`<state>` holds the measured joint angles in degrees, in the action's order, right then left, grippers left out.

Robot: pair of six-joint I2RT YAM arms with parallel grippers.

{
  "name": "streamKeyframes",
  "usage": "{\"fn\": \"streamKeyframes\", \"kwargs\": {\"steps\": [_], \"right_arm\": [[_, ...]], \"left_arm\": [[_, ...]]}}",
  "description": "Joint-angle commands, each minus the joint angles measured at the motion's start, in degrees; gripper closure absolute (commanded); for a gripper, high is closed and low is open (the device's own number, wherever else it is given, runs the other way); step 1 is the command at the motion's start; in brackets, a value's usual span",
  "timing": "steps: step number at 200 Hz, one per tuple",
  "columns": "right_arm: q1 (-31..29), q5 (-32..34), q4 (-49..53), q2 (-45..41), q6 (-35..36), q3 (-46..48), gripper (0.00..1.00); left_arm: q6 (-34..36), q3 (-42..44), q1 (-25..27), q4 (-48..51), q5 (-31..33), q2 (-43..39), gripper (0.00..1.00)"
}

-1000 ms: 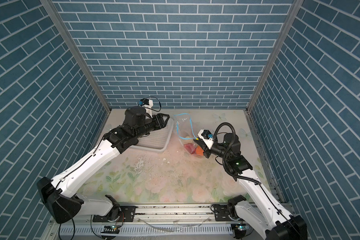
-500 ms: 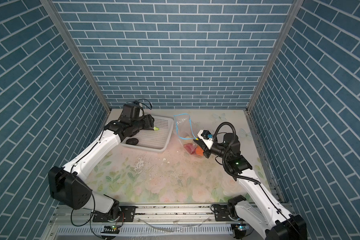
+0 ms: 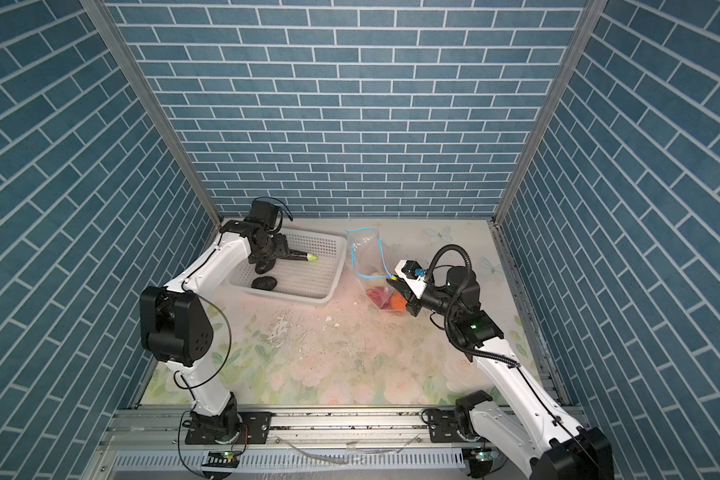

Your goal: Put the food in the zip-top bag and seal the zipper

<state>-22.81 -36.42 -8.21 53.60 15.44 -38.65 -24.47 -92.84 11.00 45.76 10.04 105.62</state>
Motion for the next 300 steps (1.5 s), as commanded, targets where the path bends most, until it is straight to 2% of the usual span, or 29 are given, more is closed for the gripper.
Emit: {"fn": "streamKeyframes", "kwargs": {"steps": [1,112,169,248,300], "right_arm": [[0.22,-0.60,-1.90,0.33,1.09,0.32,1.00],[0.25,0.39,-1.80,0.01,0.03,0.16,1.00],[0.22,0.54,-1.57,0.03,-0.17,-0.03,1.00],[0.23,0.61,-1.59,0.15,-0.33,0.05,1.00],[0.24,0.60,-1.64,-0.08,-0.59,0.16,1.00]], "left_arm": [[0.89,-1.09,-0.98,6.98,1.69,2.69,0.26],[0.26,0.28,-5.29,6.28,-8.49,11.68,0.21],[-1.54,1.32,-5.14,5.57,-12.60,10.86,0.26],[-1.10,3.95,-3.71,6.36,-10.28,9.77,0.20],[-1.26,4.86,-3.71,5.92,-11.18,10.49,0.24]]}}
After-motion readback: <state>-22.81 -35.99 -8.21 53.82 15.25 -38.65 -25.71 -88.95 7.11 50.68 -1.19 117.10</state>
